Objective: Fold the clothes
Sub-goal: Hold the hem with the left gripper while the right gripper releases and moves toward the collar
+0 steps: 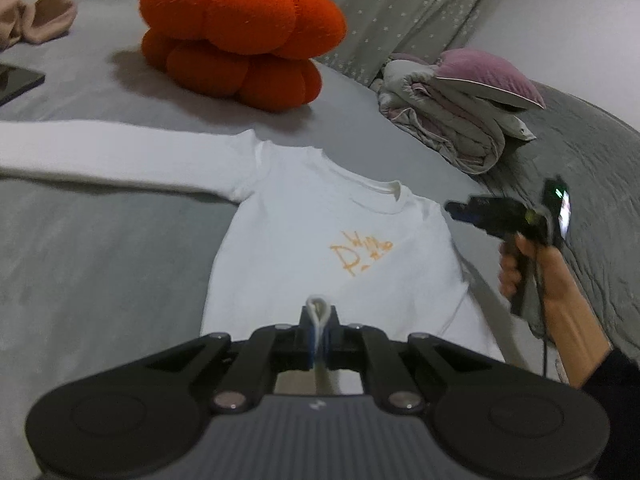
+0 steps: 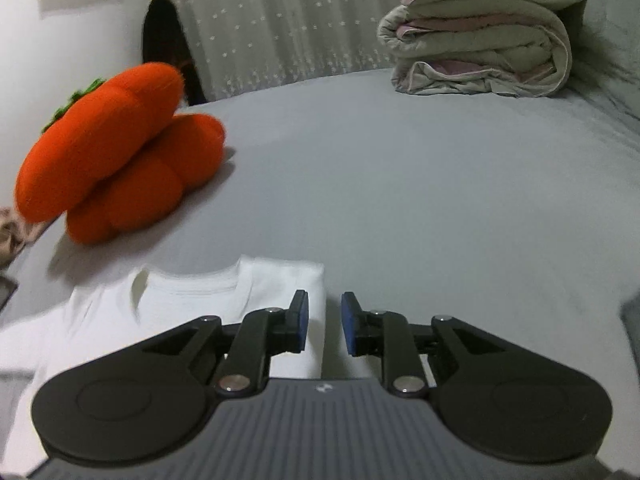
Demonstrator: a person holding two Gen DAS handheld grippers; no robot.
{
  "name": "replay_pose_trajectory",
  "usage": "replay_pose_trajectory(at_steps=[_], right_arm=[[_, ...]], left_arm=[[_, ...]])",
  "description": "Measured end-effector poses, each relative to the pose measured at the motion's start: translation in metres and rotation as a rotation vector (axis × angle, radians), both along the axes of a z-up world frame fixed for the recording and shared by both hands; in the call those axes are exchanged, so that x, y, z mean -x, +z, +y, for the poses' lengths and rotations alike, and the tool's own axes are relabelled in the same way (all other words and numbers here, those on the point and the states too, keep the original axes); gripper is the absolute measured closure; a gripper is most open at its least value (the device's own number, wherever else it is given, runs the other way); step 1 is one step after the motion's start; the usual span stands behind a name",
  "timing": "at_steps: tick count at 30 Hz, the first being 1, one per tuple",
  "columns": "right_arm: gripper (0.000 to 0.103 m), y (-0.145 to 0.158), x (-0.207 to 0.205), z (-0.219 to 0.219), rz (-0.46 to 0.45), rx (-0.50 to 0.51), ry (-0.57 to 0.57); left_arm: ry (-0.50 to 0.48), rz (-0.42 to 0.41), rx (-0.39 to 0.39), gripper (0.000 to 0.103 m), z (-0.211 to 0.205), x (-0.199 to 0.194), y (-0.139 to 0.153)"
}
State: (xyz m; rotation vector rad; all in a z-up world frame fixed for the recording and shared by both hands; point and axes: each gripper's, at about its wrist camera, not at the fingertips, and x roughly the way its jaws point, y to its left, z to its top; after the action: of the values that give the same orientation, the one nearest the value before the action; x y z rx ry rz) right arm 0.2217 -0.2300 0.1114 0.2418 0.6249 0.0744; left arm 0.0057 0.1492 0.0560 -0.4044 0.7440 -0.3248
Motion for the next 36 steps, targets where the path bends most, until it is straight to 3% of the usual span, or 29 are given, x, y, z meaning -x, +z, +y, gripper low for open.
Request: replay_pose_trajectory(at_steps=[2,6,7,8,13,16,19,23,24,25,27,29,32,34,36], right_arm=[[0.075,-0.003,-0.013,-0.006,0.015,-0.037,-0.012],[0.075,-0.008,-0.027,-0.005,0.05,-0.05,0.032],[0.089,-0.009,-0.027,-0.005,0.055,-0.055,0.051],[0.097,-0.009,-0.027,-0.005,0.056,-0.044,0.06],[0.097,-0.007,-0.026,0.0,0.006,0.073,0.078],[0.097,-0.008,-0.031,0.013,-0.006,0.181,0.113],[0.097,-0.022,-0.041,0.025,0.028,0.286,0.142],[0.097,-0.031,-0.041,0.03,0.018,0.351,0.13],[0.09,-0.033,-0.041,0.031,0.016,0.367,0.127],[0.074,-0.032,-0.039,0.031,0.012,0.379,0.118],[0.059,-0.021,-0.031,0.026,0.003,0.397,0.088],[0.059,-0.006,-0.014,0.014,-0.022,0.344,0.071],[0.06,0.004,0.02,0.002,-0.012,0.295,0.131],[0.069,0.007,0.042,-0.005,0.011,0.267,0.18],[0.071,0.003,0.058,-0.011,0.054,0.223,0.22]], left_arm=[[-0.012,0.001,-0.002,0.099,-0.001,-0.002,0.0],[-0.026,0.012,0.005,0.099,-0.001,-0.004,-0.001],[-0.029,0.014,0.003,0.099,-0.002,-0.003,-0.001],[-0.031,0.016,0.001,0.099,-0.002,-0.003,-0.002],[-0.025,0.014,-0.002,0.099,0.0,0.009,0.003],[-0.025,-0.001,-0.047,0.099,-0.001,0.016,0.004],[-0.013,0.034,-0.086,0.099,0.002,0.015,-0.008],[-0.026,0.078,-0.118,0.099,0.001,0.009,-0.023],[-0.031,0.083,-0.121,0.099,0.001,0.007,-0.024],[-0.03,0.083,-0.122,0.099,0.001,0.006,-0.024],[-0.032,0.092,-0.111,0.099,0.002,0.005,-0.024],[-0.031,0.102,-0.097,0.099,0.004,0.004,-0.024],[-0.029,0.111,-0.086,0.099,0.005,0.003,-0.024],[-0.032,0.108,-0.089,0.099,0.005,0.004,-0.024],[-0.029,0.107,-0.091,0.099,0.003,0.003,-0.024]])
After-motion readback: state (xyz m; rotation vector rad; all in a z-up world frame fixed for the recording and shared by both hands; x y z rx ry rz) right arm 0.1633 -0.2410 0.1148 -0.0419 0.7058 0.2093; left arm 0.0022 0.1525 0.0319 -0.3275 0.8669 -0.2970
